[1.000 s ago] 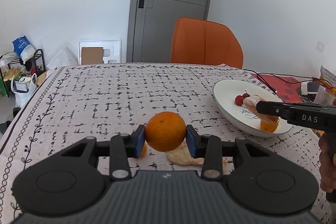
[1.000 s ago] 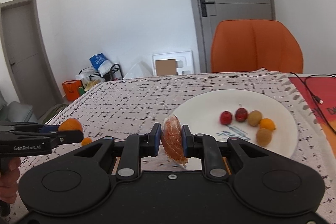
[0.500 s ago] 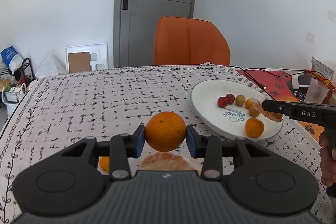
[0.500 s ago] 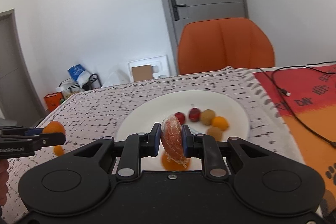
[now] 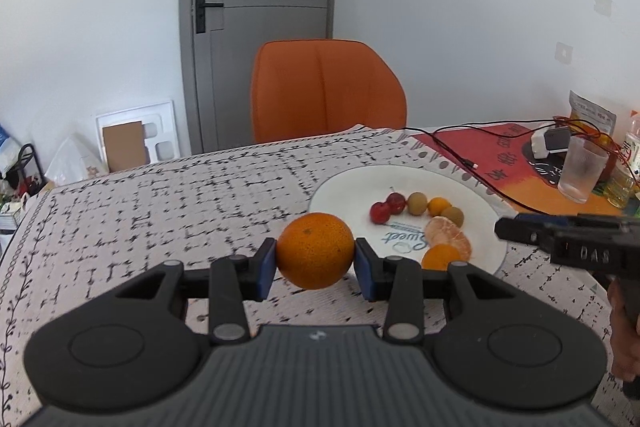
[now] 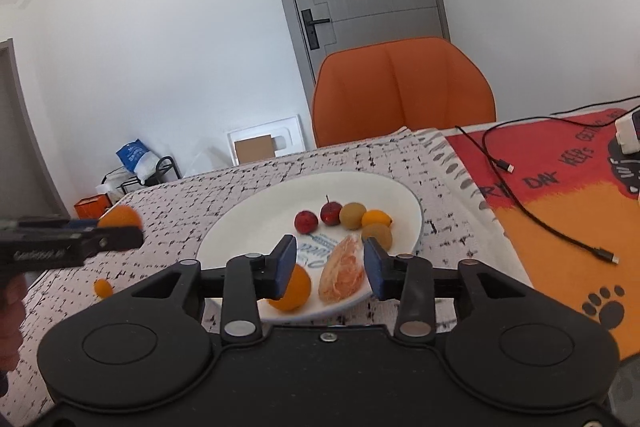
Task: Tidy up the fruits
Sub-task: 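Carry the orange and pomelo segment into the white bowl and open both grippers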
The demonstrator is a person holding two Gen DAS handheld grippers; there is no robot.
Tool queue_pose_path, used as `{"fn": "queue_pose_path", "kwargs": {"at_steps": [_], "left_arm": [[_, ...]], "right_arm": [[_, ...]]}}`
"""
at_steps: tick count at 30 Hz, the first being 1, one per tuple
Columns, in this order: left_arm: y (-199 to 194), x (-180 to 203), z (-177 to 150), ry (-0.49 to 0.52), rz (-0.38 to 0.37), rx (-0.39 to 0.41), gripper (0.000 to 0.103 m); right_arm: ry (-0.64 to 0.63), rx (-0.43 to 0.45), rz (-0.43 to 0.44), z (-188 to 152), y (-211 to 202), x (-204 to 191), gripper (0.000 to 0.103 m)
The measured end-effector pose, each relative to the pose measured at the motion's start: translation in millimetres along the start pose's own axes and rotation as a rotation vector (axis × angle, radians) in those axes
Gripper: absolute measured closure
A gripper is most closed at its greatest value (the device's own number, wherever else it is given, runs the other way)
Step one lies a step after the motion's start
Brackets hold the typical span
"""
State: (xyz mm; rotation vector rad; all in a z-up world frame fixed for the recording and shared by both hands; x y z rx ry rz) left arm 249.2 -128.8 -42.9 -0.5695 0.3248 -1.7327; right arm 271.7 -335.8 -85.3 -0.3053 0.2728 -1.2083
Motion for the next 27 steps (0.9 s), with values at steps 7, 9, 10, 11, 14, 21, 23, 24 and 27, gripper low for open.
{"fn": "queue_pose_path", "kwargs": {"at_steps": [7,9,10,11,14,21,23,24,27], "left_arm": [[13.2,22.5,4.2,0.032,-0.020,-0.006,0.063],[16.6,28.2,4.6,0.040,-0.026,-0.009,0.063],[18.1,30.7,4.6,0.043,-0.029,-0.009,0.063],[20.3,33.5,4.7,0.046,-0.033,-0.011,0.063],[26.8,42.2,5.4,0.071,-0.043,-0.015,0.063],[34.3,52.7,7.1,0.086,-0.050,-0.018,0.063],[31.0,53.2,8.8,0.101,-0.049,0.003,0.059],[29.6,52.4,9.6,0.108,-0.038,0.008,0.057],[26.8,43.2,11.1,0.094,-0.003,0.008,0.045]], "right_arm": [[0.025,0.012,0.008,-2.5,-9.3,4.8,0.060],[0.030,0.015,0.004,-3.2,-11.3,7.7,0.059],[0.032,0.015,0.001,-3.5,-12.3,8.9,0.059],[0.033,0.015,0.000,-4.2,-13.2,10.2,0.059],[0.027,0.011,-0.001,-5.0,-14.8,11.1,0.059],[0.031,0.013,-0.006,-6.0,-18.0,15.1,0.059],[0.028,0.008,-0.003,-6.9,-17.4,14.8,0.059],[0.026,0.005,-0.001,-7.5,-17.5,13.9,0.059],[0.027,0.003,0.007,-8.4,-16.9,11.5,0.058]]}}
Point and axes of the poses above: each gripper's, at about its wrist camera, not at the fingertips, and y roughly the way its jaws point, x to its right, z to its top, the point moved 7 cm from there along y, roughly the way its jaws point, and after that the axes turned 12 degrees about -y, right-handed, at the moved point
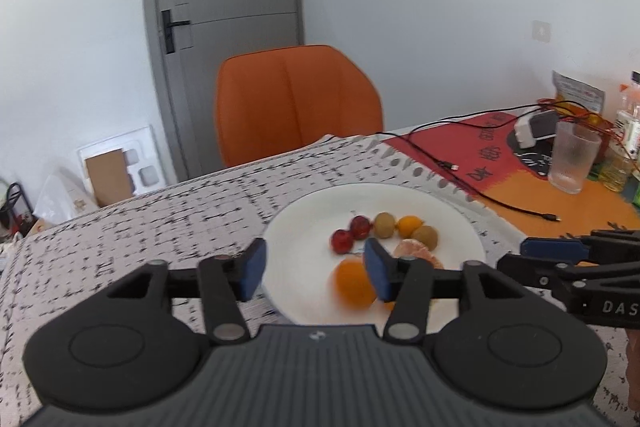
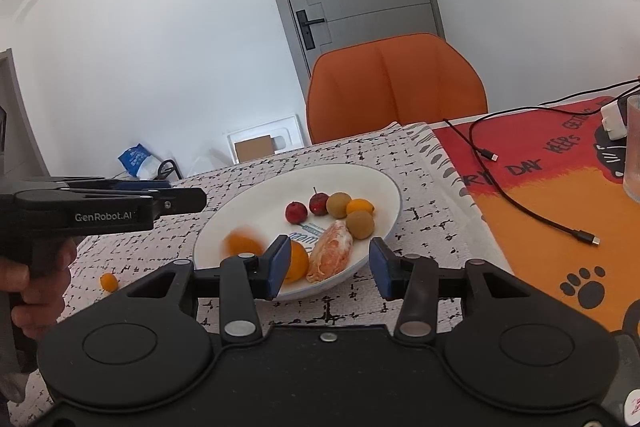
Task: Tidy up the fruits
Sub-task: 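Carry the orange and pomelo segment into the white bowl and open both grippers, then withdraw both tools from the bowl toward the last mandarin and pomelo segment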
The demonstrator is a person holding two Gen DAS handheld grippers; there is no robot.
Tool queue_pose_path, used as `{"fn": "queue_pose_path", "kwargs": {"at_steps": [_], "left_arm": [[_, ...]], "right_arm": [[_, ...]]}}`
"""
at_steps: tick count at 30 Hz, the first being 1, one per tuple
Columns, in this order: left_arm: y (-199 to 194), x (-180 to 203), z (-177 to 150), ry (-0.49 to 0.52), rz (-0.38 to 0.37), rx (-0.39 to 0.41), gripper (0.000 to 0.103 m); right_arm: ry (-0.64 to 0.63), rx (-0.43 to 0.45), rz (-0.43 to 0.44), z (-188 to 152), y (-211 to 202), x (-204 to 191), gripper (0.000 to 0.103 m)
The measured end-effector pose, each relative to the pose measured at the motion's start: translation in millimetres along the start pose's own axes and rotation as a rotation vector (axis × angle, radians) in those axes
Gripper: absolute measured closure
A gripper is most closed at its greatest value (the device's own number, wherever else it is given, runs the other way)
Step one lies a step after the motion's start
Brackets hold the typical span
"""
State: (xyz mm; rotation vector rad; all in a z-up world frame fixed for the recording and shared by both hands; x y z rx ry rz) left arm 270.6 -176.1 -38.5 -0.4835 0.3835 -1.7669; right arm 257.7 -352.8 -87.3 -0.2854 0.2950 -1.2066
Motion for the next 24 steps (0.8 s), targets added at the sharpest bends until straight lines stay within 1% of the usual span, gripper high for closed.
{"fn": "queue_pose_path", "kwargs": {"at_steps": [2,4,6,7,9,10,11,15,17,24], "left_arm": [[-3.5,-7.8,-0.1,-0.011,0.022,0.007,0.040],[-7.9,-15.0,-0.5,-0.013,0.044,0.013,0.029],[-13.2,-22.2,-0.9,-0.015,0.068,0.023,0.024],[-15.5,-25.1,-1.1,-0.016,0.077,0.026,0.022],[-20.4,-31.7,-2.5,-0.026,0.090,0.026,0.019],[-23.2,-35.0,-3.7,-0.034,0.093,0.027,0.018],[-25.8,-38.4,-5.1,-0.042,0.094,0.029,0.017],[-35.3,-50.5,-9.3,-0.061,0.112,0.049,0.013],[-39.6,-57.2,-10.1,-0.064,0.129,0.058,0.011],[-55.4,-80.5,-12.9,-0.095,0.178,0.075,0.007]], "right_arm": [[0.000,-0.001,0.007,0.0,0.8,-2.5,0.057],[-0.003,0.001,0.013,0.4,1.2,-6.3,0.052],[-0.007,0.002,0.016,0.7,1.3,-10.7,0.050],[-0.007,0.002,0.019,1.0,1.9,-12.3,0.048],[-0.006,0.001,0.021,2.1,2.8,-15.8,0.041],[-0.007,0.000,0.019,2.7,3.1,-17.4,0.034],[-0.010,0.001,0.016,3.5,3.2,-19.6,0.030],[-0.020,0.008,0.023,5.6,2.3,-29.4,0.025],[-0.022,0.010,0.023,6.4,3.2,-33.4,0.016],[-0.064,-0.003,0.025,6.7,6.6,-50.7,0.008]]}}
Point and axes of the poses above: each gripper's, at about its wrist camera, not at the fingertips, and y roughly the way its jaws point, x to its right, z to its top, the point moved 7 cm from there along y, roughly the way its jaws point, and after that the axes turned 12 degrees about -y, right-handed, at the moved point
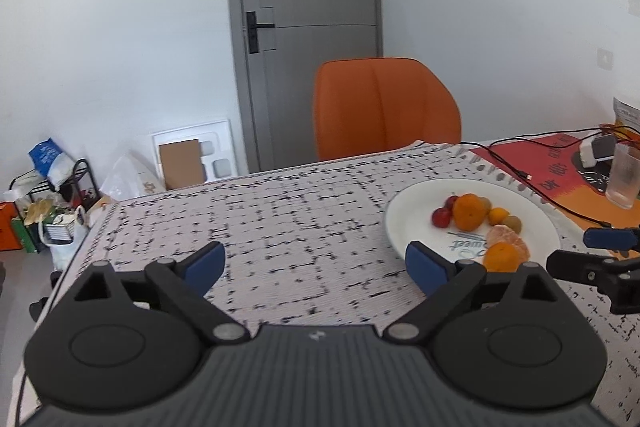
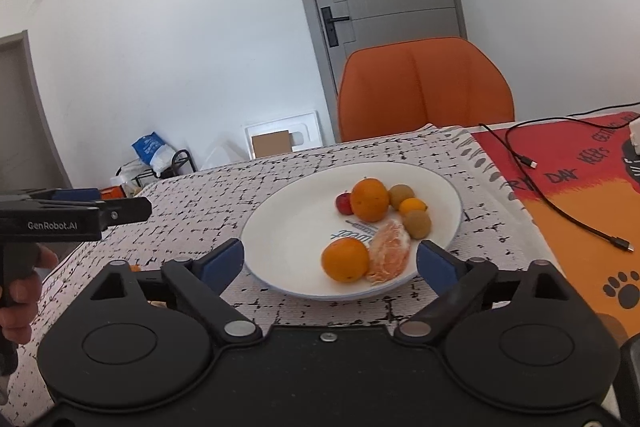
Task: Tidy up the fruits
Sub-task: 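Withdraw both tools from the bowl toward the last mandarin and pomelo segment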
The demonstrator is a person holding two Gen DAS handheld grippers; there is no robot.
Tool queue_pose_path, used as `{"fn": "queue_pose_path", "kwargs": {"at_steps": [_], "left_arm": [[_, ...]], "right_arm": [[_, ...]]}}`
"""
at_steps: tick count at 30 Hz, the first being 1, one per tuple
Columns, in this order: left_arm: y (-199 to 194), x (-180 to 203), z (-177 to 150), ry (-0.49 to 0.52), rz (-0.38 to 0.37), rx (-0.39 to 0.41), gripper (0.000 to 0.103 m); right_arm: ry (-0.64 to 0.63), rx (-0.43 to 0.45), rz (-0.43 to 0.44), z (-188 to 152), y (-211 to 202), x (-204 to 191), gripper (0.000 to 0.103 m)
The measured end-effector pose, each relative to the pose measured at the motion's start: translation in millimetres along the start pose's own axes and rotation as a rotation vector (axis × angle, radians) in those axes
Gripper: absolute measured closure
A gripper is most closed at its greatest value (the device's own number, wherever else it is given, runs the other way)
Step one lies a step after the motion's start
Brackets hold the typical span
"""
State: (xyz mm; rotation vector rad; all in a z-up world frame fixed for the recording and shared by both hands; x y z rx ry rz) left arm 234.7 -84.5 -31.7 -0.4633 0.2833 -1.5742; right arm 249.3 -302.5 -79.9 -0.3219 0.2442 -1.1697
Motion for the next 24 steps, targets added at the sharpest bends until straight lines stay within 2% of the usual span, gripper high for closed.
{"fn": "queue_pose_path", "kwargs": {"at_steps": [13,24], "left_arm": [[-18.4,-37.6,-3.9,-0.044,0.056,-0.011,0.007],[-28.6,-66.3,-20.2,-0.089,0.068,-0.023,0.007]], "right_arm": [[-0.050,-0.007,0.036,3.1,3.6,-30.7,0.003],[-0.105,-0.023,0.095,2.5,13.2,-63.9,0.003]]}}
Point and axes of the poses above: each gripper's, at about its wrist camera, not at the fingertips, and y roughly the way its jaws point, x to its right, z to its top, the point moved 7 cm from there along y, roughly the way its jaws point, and after that the axes turned 12 degrees about -y, right-handed, at the moved point
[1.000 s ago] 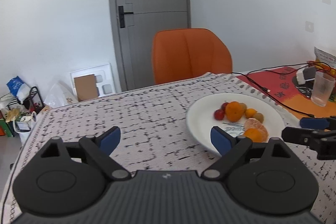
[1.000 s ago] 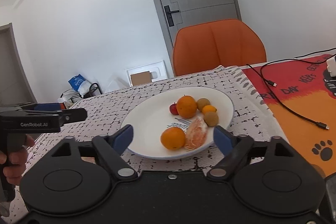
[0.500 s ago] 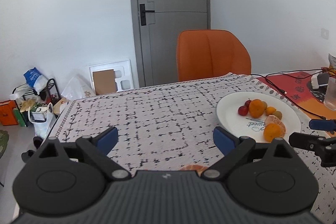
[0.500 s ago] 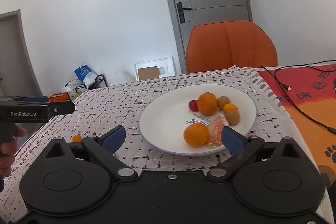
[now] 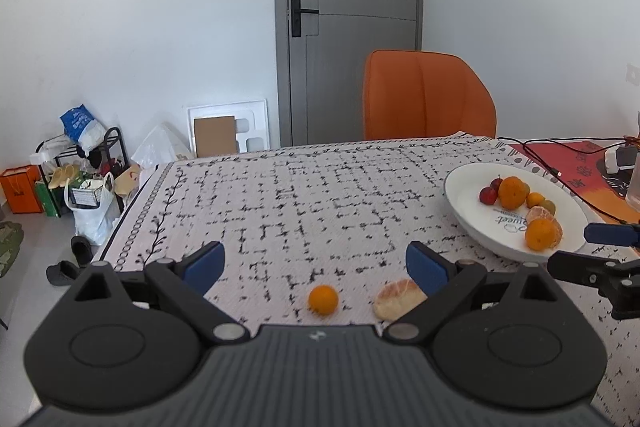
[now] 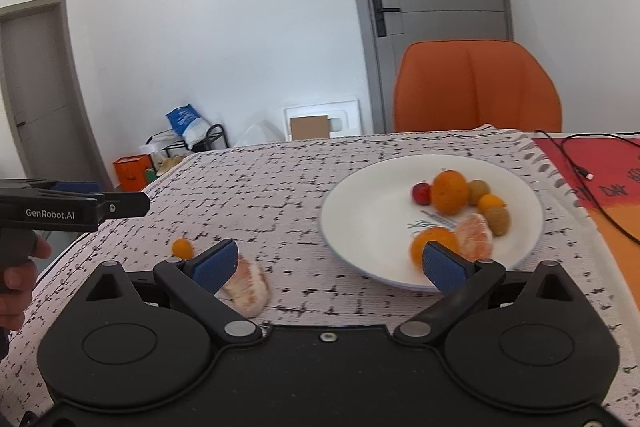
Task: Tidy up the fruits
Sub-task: 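Withdraw both tools from the bowl toward the last mandarin and pomelo segment, then grasp the small mandarin with the left gripper while the right gripper grasps the pomelo segment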
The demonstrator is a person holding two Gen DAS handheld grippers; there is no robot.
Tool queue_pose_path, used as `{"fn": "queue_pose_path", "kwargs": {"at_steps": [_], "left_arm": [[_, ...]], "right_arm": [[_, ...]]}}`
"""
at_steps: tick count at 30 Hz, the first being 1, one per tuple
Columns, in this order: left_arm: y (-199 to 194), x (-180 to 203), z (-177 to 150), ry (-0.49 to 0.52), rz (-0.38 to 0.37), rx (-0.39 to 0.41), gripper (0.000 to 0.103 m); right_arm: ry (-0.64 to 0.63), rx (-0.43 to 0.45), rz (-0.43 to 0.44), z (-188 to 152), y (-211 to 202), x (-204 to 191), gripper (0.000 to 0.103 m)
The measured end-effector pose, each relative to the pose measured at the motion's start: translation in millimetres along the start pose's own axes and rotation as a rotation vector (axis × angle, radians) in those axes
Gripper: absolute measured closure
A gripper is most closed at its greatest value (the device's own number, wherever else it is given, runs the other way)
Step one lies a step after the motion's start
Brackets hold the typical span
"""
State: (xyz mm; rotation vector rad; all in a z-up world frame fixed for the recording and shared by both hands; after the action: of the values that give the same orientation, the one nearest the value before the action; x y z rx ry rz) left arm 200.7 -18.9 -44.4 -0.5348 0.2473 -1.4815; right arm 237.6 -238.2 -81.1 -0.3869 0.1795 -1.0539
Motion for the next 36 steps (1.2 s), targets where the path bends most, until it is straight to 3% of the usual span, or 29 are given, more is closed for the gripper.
{"fn": "queue_pose_path", "kwargs": {"at_steps": [4,12,22,27,32,34,36], "left_arm": [[-1.7,-14.0,-4.9,-0.023,0.007,-0.008,0.007],[-3.3,-36.4,-17.5,-0.059,0.013,-0.022,0.007],[-1.6,-57.5,-28.8,-0.099,0.020,-0.041,0.007],[0.7,-63.8,-33.9,-0.109,0.022,-0.053,0.007],[2.5,-67.5,-37.1,-0.118,0.019,-0.061,0.007],[3.5,-68.4,-38.1,-0.121,0.019,-0.065,0.007],[4.3,-68.9,-39.3,-0.122,0.020,-0.068,0.007]], "right_arm": [[-0.020,-0.004,0.037,0.4,5.8,-13.8,0.004],[-0.074,-0.042,0.105,-3.5,20.6,-40.8,0.017],[-0.101,-0.097,0.121,-11.9,41.0,-55.2,0.026],[-0.103,-0.127,0.113,-16.8,50.3,-57.7,0.035],[-0.103,-0.159,0.129,-21.9,57.4,-61.5,0.055],[-0.088,-0.184,0.161,-24.0,58.8,-64.6,0.063],[-0.054,-0.195,0.222,-23.1,57.0,-68.5,0.065]]}}
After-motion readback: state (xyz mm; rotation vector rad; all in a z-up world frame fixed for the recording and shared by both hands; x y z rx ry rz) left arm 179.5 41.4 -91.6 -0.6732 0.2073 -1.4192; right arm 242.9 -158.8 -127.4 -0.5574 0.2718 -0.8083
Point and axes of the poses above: each gripper's, at about its wrist camera, not at the fingertips, and y roughly the way its jaws point, x to its right, z to its top, the point moved 7 cm from there along y, roughly the way its jaws point, and after that the axes turned 12 degrees about -y, right-handed, at the moved point
